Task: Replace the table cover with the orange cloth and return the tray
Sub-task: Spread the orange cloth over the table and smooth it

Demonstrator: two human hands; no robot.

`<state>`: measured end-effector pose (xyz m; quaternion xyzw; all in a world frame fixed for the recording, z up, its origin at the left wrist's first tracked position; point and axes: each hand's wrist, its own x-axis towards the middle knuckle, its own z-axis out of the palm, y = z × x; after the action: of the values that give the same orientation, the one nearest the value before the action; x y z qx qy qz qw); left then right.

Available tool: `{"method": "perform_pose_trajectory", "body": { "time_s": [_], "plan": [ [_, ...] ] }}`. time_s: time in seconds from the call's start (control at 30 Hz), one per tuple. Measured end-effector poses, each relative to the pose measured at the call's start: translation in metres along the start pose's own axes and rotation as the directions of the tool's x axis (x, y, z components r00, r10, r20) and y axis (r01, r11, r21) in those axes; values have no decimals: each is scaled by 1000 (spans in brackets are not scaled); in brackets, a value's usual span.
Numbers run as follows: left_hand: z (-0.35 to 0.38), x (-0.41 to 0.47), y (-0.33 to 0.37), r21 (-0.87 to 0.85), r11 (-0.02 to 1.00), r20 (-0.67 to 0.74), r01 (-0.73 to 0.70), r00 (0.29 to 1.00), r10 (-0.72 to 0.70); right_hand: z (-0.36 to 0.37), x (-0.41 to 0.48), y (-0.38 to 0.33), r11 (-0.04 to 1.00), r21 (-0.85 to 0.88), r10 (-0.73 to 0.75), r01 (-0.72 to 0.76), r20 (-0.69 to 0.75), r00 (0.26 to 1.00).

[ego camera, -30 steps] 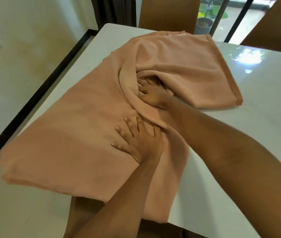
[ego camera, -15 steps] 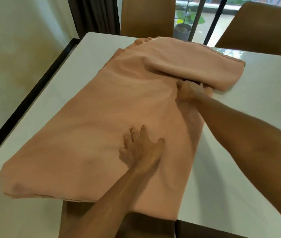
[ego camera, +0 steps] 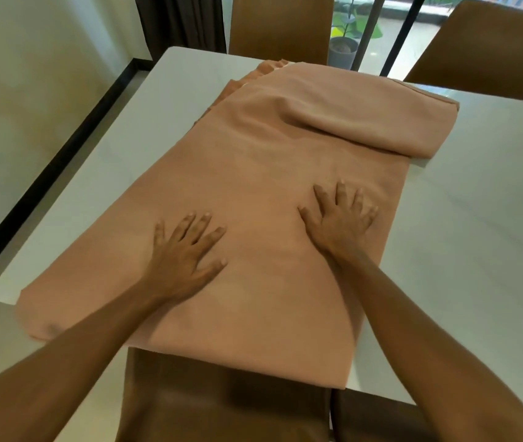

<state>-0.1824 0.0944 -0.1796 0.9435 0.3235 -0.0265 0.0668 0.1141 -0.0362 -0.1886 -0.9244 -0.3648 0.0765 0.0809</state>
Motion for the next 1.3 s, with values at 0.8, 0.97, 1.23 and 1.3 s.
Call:
{"method": "perform_pose_trajectory", "body": {
  "time_s": [0.8,0.97,1.23,1.3],
  "plan": [
    [-2,-71,23,-330,877,-259,349,860,-440,-12,-51,-51,994,-59,-94,96,27,995],
    [-22,-123,-23,-426,626,-167,653,623,-764,-2,-122,-105,868,174,-477,464,34,878],
    [-17,-166,-49,-589,310,131,746,467,-875,4,-194,-229,596,442,-797,670,228,558],
    [-9,-170,-52,-704,282,142,652,519,-843,15,-200,-243,575,416,-816,704,232,529]
  ]
}}
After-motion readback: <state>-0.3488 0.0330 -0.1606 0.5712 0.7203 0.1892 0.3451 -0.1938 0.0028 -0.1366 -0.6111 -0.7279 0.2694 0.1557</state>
